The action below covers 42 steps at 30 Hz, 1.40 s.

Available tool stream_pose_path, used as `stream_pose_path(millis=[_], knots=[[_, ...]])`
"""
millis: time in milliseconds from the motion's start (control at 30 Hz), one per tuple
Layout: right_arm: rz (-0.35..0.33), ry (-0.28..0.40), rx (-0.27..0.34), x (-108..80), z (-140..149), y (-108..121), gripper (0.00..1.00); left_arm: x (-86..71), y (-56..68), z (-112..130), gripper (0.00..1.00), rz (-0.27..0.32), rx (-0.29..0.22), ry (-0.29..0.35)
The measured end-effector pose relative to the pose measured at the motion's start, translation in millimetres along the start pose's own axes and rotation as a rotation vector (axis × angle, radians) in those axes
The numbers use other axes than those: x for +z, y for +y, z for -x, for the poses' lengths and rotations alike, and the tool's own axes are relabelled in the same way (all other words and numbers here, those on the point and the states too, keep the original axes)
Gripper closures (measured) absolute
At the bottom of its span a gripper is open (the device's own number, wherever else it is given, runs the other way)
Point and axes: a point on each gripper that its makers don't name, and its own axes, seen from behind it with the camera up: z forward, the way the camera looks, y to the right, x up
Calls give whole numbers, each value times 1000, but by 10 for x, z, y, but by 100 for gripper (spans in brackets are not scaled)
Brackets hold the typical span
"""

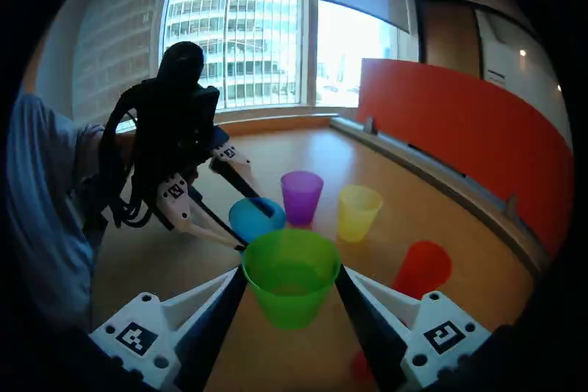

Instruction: Pour water

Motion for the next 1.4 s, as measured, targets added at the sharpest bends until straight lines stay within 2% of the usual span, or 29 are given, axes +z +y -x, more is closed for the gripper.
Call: stream_pose_path(millis=[267, 467, 667, 767, 1067, 1400], knots=[[6, -19, 3, 25, 105, -7, 11, -10, -14, 33, 13, 4, -13, 3], [5, -35, 3, 62, 187, -41, 11, -24, -7, 116, 13, 7, -20, -17], [11, -55, -3, 95, 280, -49, 11, -30, -22, 168, 6, 0, -14, -32], [12, -61, -5, 114, 307, -63, 11, -43, -41, 205, 6, -13, -8, -45], [20, -78, 2, 174, 401, -62, 10, -128, -5, 315, 6, -8, -14, -61], [39, -85, -2, 203, 463, -50, 10, -194, -38, 335, 6, -16, -32, -54]])
